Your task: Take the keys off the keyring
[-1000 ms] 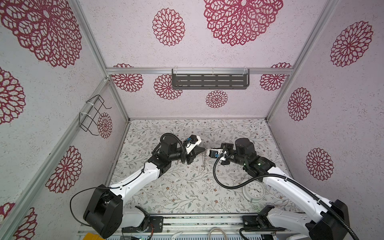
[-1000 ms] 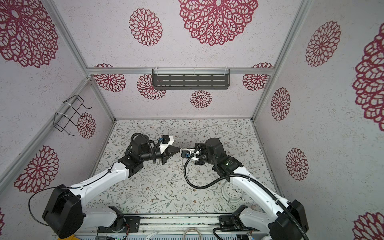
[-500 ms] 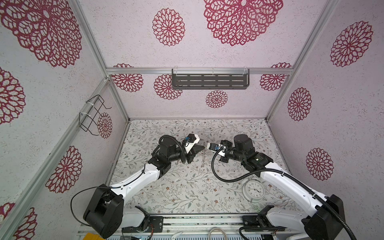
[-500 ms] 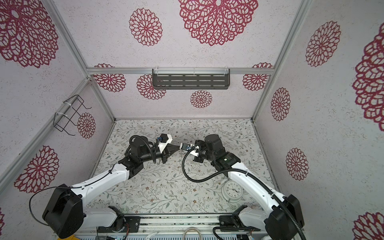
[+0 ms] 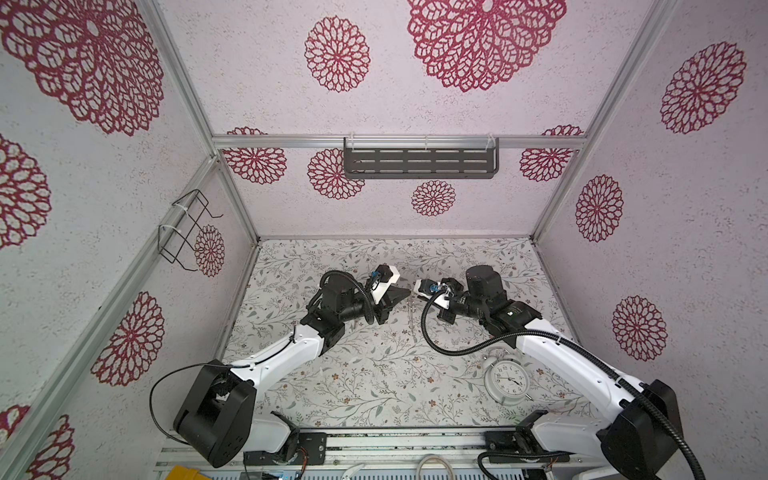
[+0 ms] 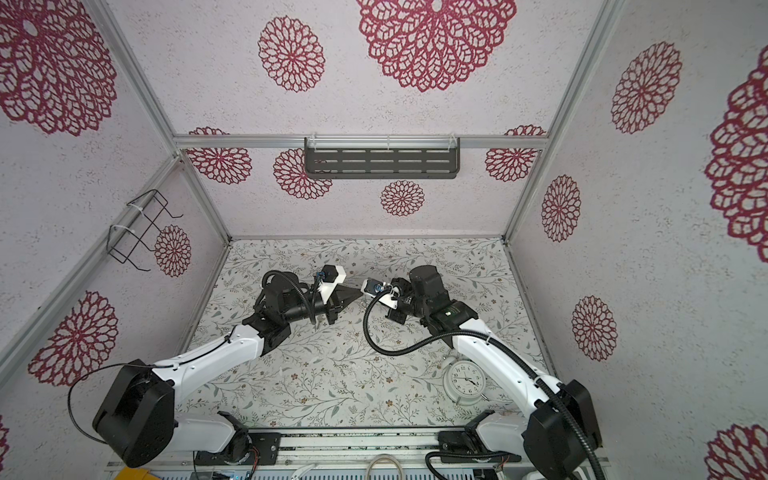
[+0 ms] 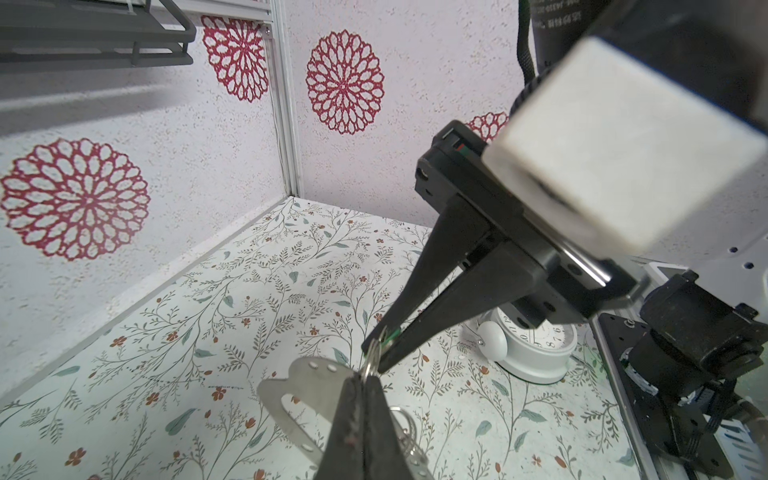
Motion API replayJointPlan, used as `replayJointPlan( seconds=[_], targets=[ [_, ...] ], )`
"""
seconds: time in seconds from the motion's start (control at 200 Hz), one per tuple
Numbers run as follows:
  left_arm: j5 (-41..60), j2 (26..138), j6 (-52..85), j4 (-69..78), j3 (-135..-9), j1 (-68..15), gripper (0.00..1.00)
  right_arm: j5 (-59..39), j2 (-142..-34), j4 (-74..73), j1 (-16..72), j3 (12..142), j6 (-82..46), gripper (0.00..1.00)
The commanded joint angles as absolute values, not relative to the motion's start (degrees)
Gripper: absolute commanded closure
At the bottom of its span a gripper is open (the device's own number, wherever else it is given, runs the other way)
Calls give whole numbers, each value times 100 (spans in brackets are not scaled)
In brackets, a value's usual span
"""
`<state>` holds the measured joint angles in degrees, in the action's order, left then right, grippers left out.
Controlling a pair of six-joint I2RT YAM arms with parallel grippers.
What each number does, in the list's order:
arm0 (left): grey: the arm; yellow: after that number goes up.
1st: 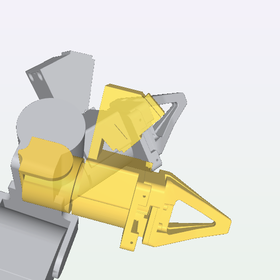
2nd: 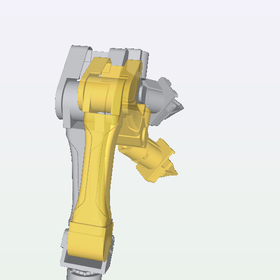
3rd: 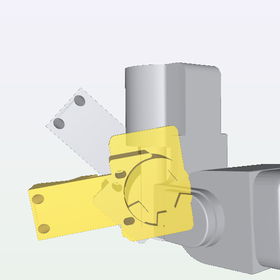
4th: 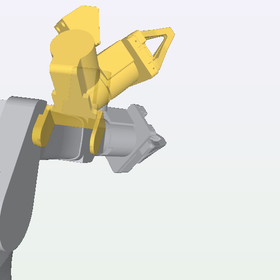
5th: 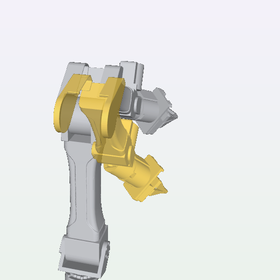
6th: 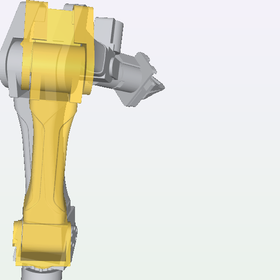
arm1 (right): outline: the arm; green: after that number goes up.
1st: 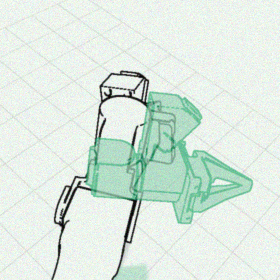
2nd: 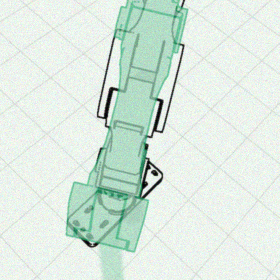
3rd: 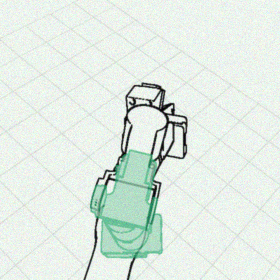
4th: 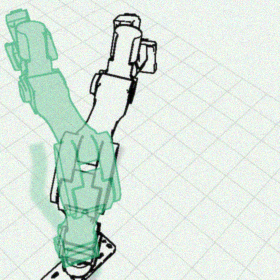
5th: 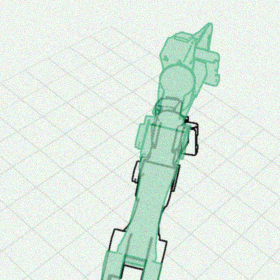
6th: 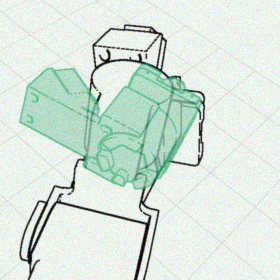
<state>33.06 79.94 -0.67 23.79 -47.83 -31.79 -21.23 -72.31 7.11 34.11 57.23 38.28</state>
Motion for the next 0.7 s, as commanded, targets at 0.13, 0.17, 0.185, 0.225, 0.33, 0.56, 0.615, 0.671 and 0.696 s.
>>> replayJointPlan(
  seconds=[0.13, 0.17, 0.185, 0.225, 0.33, 0.56, 0.615, 0.671, 0.696],
  targets=[
    [2971, 8087, 6, 3217, -4885, -3086, 100, -2832, -7346, 962, 3472, 5801, 3613, 100],
    [2963, 8111, 9, 3231, -4891, -3100, 100, -2864, -7371, 967, 3467, 5801, 3608, 100],
    [2962, 8127, 10, 3234, -4895, -3102, 100, -2872, -7380, 960, 3469, 5801, 3605, 100],
    [2971, 8157, 12, 3232, -4909, -3112, 100, -2852, -7383, 907, 3474, 5794, 3576, 100],
    [2962, 8209, 24, 3236, -4937, -3133, 100, -2799, -7361, 791, 3480, 5766, 3572, 100],
    [2770, 8336, -37, 3177, -5018, -3219, 100, -2332, -7343, 781, 3541, 5856, 3744, 100],
    [2729, 8375, -61, 3163, -5052, -3249, 100, -2331, -7411, 855, 3558, 5934, 3751, 100],
    [2699, 8428, -62, 3161, -5095, -3288, 100, -2278, -7473, 851, 3593, 5974, 3737, 100],
    [2698, 8457, -62, 3166, -5113, -3292, 100, -2276, -7500, 852, 3601, 5991, 3744, 100]
  ],
)
